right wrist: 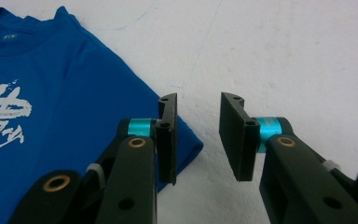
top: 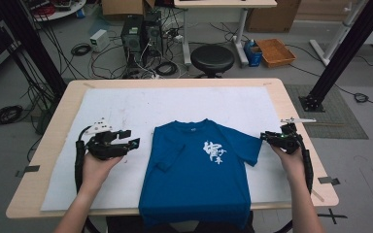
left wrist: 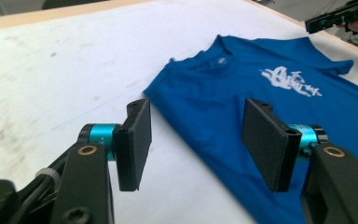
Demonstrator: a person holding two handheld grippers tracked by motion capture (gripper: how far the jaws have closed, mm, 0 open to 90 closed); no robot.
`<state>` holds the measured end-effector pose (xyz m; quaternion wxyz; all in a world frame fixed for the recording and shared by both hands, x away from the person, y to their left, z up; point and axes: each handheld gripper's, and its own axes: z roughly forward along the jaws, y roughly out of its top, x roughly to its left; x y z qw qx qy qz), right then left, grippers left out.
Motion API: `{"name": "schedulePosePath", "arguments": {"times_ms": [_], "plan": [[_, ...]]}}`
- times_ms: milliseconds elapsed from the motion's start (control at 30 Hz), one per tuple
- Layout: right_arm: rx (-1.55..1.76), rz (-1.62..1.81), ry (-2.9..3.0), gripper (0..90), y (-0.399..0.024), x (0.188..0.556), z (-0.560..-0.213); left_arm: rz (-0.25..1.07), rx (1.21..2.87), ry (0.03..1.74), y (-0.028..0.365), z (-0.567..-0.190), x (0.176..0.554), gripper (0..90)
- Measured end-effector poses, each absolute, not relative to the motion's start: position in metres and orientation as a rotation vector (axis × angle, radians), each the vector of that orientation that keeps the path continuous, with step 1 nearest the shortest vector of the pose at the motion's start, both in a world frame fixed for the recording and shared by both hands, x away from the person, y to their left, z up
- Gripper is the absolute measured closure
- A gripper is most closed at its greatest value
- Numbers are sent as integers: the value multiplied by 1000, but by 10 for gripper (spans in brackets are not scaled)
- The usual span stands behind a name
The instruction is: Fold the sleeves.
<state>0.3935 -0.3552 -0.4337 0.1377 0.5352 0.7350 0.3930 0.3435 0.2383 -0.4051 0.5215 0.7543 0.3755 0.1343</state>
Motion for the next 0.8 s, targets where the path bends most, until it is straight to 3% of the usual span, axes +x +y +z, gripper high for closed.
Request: {"name": "schedulePosePath", "arguments": {"times_ms": [200,300,333,700,800], "plan": [[1555,1078,2160,702,-350,399,-441,322,1802,889,244,-406,345,429],[1547,1020,2163,876,-347,401,-444,318,1809,891,245,-407,345,429],[1545,1030,2175,894,-347,401,-444,324,1809,893,245,-407,345,429],[1481,1079,2151,900,-332,383,-415,330,1781,921,256,-405,347,429],[1416,1113,2157,900,-306,377,-395,325,1779,924,258,-406,347,429]]}}
